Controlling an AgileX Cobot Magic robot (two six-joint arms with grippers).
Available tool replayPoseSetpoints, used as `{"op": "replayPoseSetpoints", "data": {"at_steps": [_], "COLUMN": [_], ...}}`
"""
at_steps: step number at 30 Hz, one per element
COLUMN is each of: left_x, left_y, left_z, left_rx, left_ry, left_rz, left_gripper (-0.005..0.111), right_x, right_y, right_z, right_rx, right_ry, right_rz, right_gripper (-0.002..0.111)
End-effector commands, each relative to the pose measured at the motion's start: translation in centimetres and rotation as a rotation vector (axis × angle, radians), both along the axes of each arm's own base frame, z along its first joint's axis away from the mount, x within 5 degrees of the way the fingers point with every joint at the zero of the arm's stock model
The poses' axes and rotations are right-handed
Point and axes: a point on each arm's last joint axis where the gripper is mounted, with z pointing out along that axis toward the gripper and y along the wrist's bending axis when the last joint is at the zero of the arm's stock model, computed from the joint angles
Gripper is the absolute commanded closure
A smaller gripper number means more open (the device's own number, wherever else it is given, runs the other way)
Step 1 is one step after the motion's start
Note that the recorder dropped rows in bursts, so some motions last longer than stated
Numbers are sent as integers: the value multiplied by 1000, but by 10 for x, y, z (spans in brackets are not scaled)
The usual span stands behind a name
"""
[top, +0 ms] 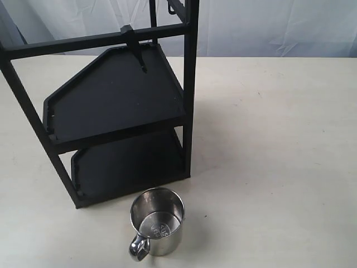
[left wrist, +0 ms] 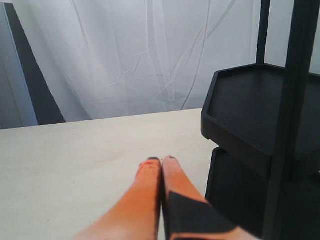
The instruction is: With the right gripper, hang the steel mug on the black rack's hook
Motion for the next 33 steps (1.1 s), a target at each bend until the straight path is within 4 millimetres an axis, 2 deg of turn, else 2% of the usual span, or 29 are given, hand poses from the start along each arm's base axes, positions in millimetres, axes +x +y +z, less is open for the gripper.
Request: {"op": "replayPoseSetpoints", "data": {"at_steps": [1, 3, 7, 8, 10, 12, 16, 19, 21, 25, 31, 33], "left_x": [0, 0, 0, 0, 0, 0, 0, 0, 0, 0, 0, 0], "left_y": [0, 0, 0, 0, 0, 0, 0, 0, 0, 0, 0, 0], "left_z": [1, 1, 1, 1, 1, 1, 1, 1, 1, 1, 1, 1], "left_rx": [-4, -4, -4, -4, -4, -4, -4, -4, -4, -4, -4, -4], "left_ry": [-9, -9, -9, -9, -9, -9, -9, -9, -9, -9, -9, -9], "left_rz": [-5, -5, -5, -5, -5, -5, -5, -5, -5, -5, -5, -5], "left_gripper": [105, 105, 105, 105, 105, 105, 105, 105, 105, 105, 105, 105], "right_x": [2, 0, -10, -9, 0, 14, 46, 69, 76, 81, 84, 84], "right_y": [25, 37, 56, 58, 61, 64, 74, 86, 98, 128, 171, 186], "right_z": [11, 27, 74, 82, 96, 99, 94, 92, 90, 78, 40, 31], "right_rx": [156, 51, -591, -679, -823, -922, -993, -997, -1026, -1125, -1142, -1162], "right_ry": [24, 38, 34, 37, 98, 231, 446, 453, 445, 466, 684, 701], "right_rz": [269, 403, 623, 650, 721, 841, 1229, 1401, 1473, 1617, 1715, 1766], "right_gripper": [109, 109, 109, 109, 109, 109, 109, 109, 109, 109, 109, 109]}}
